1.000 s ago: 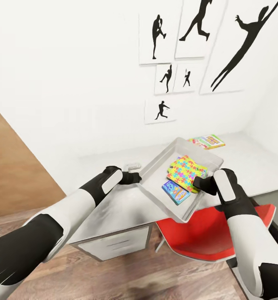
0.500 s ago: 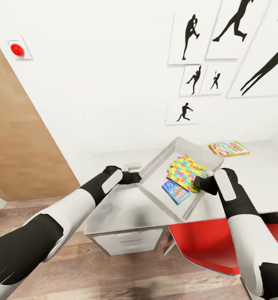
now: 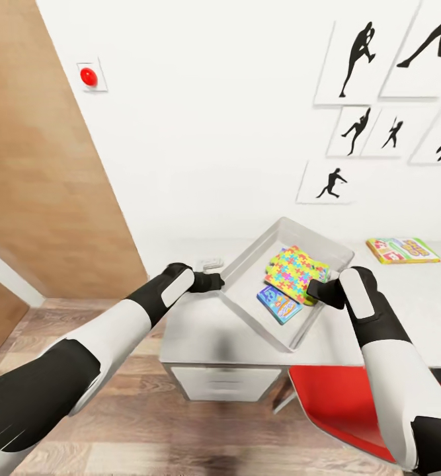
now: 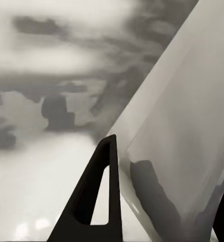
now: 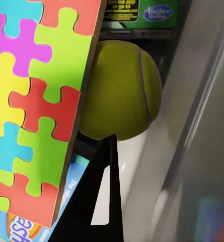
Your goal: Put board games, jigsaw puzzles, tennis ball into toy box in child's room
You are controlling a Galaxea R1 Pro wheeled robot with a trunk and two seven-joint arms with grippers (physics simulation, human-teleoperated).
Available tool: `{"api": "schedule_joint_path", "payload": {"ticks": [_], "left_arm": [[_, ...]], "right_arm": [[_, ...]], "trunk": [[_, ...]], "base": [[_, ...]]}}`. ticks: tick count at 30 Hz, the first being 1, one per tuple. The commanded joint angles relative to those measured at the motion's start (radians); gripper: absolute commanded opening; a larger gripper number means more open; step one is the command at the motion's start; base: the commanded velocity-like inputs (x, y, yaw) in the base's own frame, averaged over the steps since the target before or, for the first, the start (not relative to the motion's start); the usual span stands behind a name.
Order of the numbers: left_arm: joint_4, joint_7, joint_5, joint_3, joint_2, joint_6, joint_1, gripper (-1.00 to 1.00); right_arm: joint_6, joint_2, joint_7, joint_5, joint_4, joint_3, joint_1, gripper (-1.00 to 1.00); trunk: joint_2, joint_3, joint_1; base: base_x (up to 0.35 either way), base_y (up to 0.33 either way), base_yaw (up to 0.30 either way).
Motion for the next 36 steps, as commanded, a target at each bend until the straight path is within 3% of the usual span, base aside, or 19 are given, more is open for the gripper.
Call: {"api": "schedule_joint_path", "payload": {"ticks": [1, 29, 36], "left_arm": [[-0.003, 0.006, 0.051, -0.004, 0.0, -0.003, -0.002, -1.0], [-0.003, 0.007, 0.051, -0.004, 0.0, -0.003, -0.002, -1.0], [-0.003, 0.007, 0.051, -0.004, 0.0, -0.003, -0.002, -1.0]], "right_arm": [[-0.004, 0.0, -0.009, -0.027, -0.001, 0.0, -0.001, -1.0], [-0.005, 0.005, -0.009, -0.026, 0.0, 0.002, -0.003, -1.0], [-0.004, 0.008, -0.011, -0.027, 0.0, -0.001, -0.003, -1.0]], "trunk": [[-0.002, -0.002, 0.0], [-0.002, -0.002, 0.0], [-0.002, -0.002, 0.0]], "base": [[0.0, 0.0, 0.276], [0.0, 0.0, 0.275], [0.0, 0.0, 0.124]]}}
